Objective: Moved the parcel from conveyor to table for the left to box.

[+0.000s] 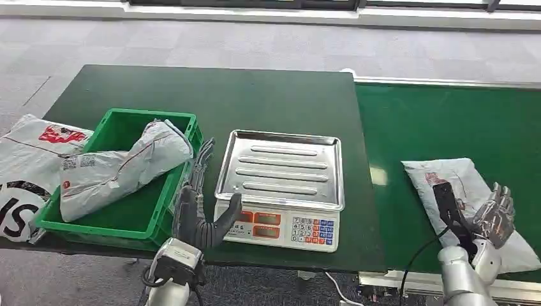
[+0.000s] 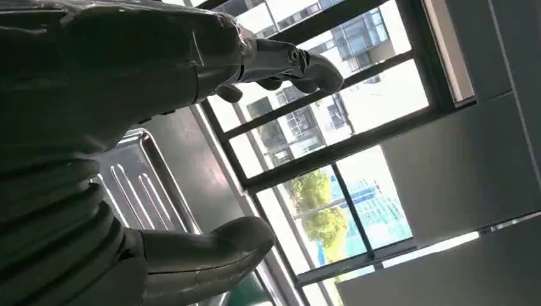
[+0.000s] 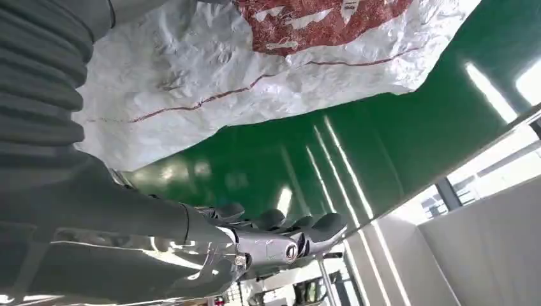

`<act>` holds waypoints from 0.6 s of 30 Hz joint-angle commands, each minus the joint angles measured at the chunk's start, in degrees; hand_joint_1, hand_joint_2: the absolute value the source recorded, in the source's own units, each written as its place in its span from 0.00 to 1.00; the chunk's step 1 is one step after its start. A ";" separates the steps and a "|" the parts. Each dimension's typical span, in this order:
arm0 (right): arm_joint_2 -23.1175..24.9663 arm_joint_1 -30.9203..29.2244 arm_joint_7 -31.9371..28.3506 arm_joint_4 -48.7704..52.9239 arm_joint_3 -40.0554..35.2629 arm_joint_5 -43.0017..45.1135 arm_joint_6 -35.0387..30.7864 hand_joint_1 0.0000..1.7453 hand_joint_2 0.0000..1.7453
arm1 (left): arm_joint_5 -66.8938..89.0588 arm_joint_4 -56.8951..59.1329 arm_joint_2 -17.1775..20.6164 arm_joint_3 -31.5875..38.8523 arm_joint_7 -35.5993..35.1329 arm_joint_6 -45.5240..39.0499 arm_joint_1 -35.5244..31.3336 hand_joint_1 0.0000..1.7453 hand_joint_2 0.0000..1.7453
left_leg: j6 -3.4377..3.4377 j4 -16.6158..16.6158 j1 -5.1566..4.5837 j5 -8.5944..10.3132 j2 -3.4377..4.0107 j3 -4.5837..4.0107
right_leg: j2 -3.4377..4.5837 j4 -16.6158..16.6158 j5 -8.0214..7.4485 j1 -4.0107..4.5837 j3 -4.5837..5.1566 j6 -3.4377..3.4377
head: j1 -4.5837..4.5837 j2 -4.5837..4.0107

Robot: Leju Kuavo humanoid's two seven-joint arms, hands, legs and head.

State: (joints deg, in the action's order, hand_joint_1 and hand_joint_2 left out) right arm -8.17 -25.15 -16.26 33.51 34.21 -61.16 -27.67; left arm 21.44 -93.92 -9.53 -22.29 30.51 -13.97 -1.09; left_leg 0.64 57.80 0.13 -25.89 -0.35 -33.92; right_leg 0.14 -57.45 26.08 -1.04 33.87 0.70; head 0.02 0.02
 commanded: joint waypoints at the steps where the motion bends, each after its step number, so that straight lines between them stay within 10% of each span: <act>1: 0.29 -2.54 -0.97 -4.44 0.17 -0.45 -0.08 0.00 1.00 | -0.06 2.93 1.07 2.08 0.28 0.55 -1.28 0.00 1.00 | 0.02 -0.11 0.05 0.00 0.12 0.18 | 0.08 0.15 -0.04 0.07 -0.16 -0.08 | 0.00 0.00; 18: -0.89 -0.84 -0.35 -7.40 -3.69 0.75 17.14 0.00 1.00 | 0.05 4.12 1.22 2.64 0.99 1.21 -1.71 0.00 1.00 | 0.01 -0.08 0.04 -0.01 0.06 0.12 | 0.01 0.11 -0.02 0.05 -0.12 -0.07 | 0.00 -0.02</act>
State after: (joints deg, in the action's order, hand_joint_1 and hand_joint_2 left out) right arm -8.20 -24.55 -17.18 31.17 33.68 -59.89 -12.87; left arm 21.55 -92.89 -9.51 -21.79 31.41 -13.00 -1.34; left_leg 0.62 57.80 0.13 -25.89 -0.36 -33.93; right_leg 0.12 -57.45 26.08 -1.05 33.88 0.70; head 0.02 0.00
